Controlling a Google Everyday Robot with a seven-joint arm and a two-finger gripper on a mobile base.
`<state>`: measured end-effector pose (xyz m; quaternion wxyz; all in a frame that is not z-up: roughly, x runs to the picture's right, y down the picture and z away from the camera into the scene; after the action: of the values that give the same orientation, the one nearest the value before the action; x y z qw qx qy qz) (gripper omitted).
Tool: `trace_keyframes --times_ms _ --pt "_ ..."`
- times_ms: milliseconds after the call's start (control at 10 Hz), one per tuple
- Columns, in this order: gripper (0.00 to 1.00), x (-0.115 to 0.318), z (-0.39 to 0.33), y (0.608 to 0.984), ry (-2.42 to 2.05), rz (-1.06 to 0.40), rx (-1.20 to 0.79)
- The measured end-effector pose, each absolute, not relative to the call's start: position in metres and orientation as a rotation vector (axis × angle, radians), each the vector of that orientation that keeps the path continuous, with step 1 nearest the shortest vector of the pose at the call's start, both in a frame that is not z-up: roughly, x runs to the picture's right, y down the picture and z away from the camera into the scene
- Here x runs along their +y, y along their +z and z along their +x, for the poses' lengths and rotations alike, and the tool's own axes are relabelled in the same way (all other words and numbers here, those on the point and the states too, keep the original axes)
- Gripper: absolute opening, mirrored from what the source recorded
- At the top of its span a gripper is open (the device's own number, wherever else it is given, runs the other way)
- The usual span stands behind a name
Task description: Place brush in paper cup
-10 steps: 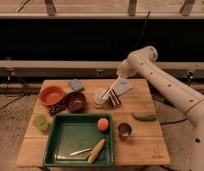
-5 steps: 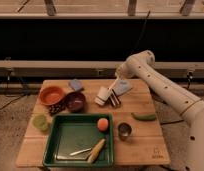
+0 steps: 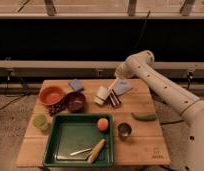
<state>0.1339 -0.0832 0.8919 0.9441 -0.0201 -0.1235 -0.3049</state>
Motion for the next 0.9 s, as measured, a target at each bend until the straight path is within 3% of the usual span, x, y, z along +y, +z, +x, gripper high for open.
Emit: trace_keyframes --times_ms 400,700,900 --pt "0.00 -0.078 0.134 0.891 -0.614 -0.055 -0.262" --pt "0.01 -0.024 0.126 0.882 -0.546 -0.162 -0.382" --pt "0.13 0.017 0.121 0.868 -0.509 -0.217 -0.444"
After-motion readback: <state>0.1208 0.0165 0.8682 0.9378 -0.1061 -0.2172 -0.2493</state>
